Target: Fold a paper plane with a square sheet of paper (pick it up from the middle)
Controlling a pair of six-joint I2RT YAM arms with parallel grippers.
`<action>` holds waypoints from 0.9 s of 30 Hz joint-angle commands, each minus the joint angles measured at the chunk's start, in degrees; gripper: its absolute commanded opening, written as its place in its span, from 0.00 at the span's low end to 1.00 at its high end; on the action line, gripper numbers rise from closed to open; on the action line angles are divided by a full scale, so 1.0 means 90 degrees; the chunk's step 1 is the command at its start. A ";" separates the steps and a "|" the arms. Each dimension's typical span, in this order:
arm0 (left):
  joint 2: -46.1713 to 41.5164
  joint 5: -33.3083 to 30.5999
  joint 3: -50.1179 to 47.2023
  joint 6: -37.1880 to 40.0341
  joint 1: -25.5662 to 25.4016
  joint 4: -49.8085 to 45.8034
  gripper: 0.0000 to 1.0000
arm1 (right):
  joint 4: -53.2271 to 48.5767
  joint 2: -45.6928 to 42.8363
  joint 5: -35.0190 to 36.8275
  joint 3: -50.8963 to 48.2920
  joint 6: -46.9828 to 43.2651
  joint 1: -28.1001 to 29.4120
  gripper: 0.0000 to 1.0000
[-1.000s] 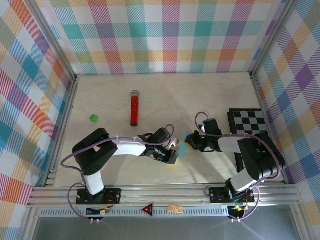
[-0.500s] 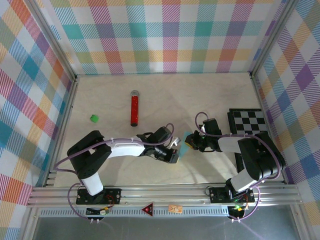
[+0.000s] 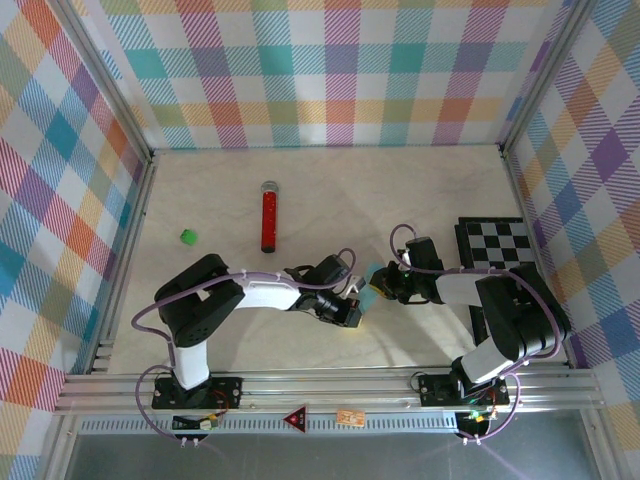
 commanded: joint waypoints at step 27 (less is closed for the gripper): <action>0.0761 -0.1105 0.1091 -0.0383 0.0311 -0.0087 0.07 | -0.0347 0.0156 0.0145 -0.0294 -0.0044 -0.0051 0.18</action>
